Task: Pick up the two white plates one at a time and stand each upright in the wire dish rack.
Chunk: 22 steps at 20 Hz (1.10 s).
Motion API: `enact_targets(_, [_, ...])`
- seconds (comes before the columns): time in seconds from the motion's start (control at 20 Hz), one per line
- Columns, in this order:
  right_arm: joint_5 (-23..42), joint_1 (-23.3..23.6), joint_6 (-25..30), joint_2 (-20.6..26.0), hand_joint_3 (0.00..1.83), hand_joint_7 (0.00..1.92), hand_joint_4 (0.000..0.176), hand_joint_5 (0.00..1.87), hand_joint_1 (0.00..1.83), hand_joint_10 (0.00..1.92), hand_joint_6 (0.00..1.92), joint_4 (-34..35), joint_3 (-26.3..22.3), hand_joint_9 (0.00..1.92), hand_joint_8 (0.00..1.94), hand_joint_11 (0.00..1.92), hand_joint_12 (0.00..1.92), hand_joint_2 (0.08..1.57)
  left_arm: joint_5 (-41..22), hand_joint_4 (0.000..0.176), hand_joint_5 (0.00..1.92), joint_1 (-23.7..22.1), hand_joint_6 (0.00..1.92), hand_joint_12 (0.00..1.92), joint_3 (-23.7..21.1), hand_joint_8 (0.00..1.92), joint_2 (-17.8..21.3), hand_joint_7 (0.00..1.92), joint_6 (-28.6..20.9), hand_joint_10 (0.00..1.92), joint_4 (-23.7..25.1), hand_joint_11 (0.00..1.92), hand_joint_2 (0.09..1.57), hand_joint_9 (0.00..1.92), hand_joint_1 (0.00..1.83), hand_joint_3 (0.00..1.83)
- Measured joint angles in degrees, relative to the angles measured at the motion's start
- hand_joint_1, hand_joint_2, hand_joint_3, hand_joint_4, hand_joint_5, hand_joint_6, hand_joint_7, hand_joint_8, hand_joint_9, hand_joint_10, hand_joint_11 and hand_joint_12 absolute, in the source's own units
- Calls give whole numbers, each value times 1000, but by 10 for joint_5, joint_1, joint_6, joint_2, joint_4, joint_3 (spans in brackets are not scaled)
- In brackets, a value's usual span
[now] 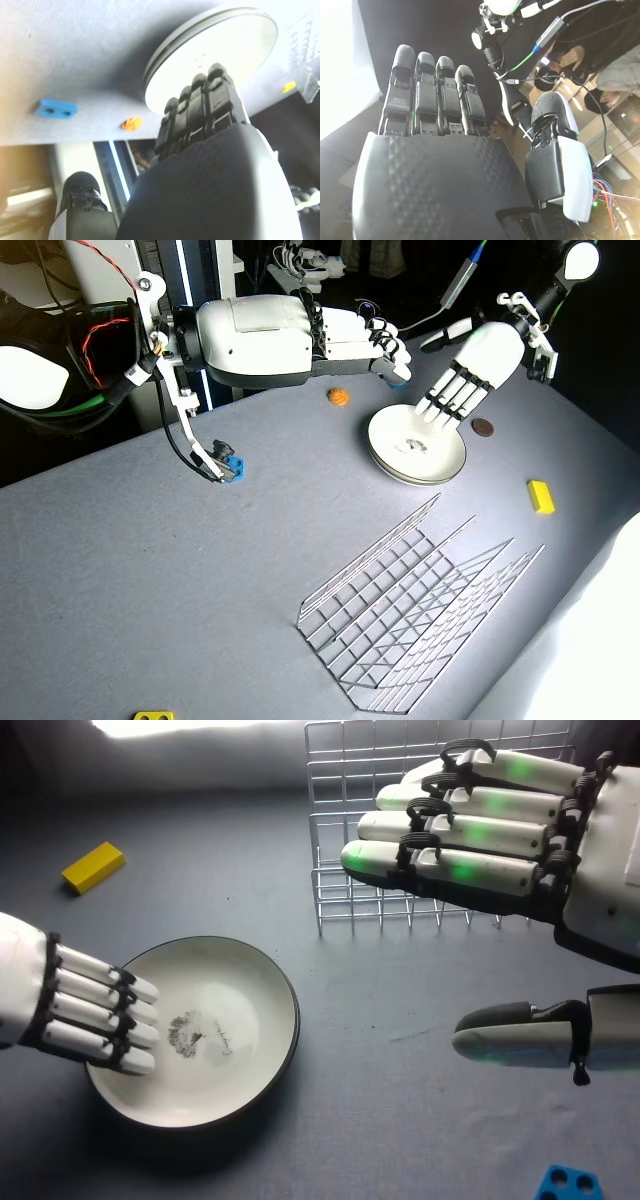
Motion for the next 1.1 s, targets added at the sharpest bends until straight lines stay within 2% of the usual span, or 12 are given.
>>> enact_targets(0.2, [7, -6, -6, -6, 0, 163, 0, 147, 60, 0, 1, -19, 5, 155, 0, 0, 516, 1206, 10, 0, 0, 11, 0, 0, 3, 0, -3, 0, 0, 0, -4, 0, 1003, 0, 0, 6])
enact_targets(0.4, [3, -10, -23, -8, 0, 122, 0, 114, 8, 0, 0, -23, 5, 110, 0, 0, 394, 1195, 18, 0, 1, 22, 0, 0, 8, 0, -9, 0, 2, 0, -2, 0, 1022, 0, 0, 13])
enact_targets(0.65, [-4, -10, -39, -10, 0, 175, 0, 161, 65, 9, 7, -25, 5, 163, 6, 0, 554, 1192, 26, 0, 0, 35, 0, 0, 16, 0, -15, 0, 11, 0, -10, 0, 1013, 0, 0, 7])
enact_targets(0.75, [-28, -10, -54, -11, 1, 168, 0, 159, 75, 3, 2, -25, 5, 155, 1, 0, 537, 1195, 27, 0, 5, 38, 2, 0, 18, 0, -16, 0, 13, 0, -14, 0, 1013, 0, 0, 7])
enact_targets(0.85, [-47, -12, -68, -13, 0, 208, 0, 187, 123, 12, 5, -24, 5, 202, 7, 0, 651, 1185, 27, 0, 2, 40, 0, 0, 21, 0, -17, 0, 15, 0, -17, 0, 1021, 0, 0, 10])
enact_targets(1.0, [-51, -12, -92, -16, 0, 194, 0, 170, 153, 2, 1, -24, 5, 186, 1, 0, 625, 1186, 28, 0, 9, 41, 3, 0, 20, 0, -18, 0, 17, 0, -17, 0, 1041, 0, 0, 17])
enact_targets(1.1, [-55, -16, -139, -25, 0, 168, 0, 149, 124, 1, 1, -19, 5, 164, 0, 0, 561, 1189, 32, 0, 0, 41, 0, 0, 17, 0, -18, 0, 17, 0, -17, 0, 1033, 0, 0, 12])
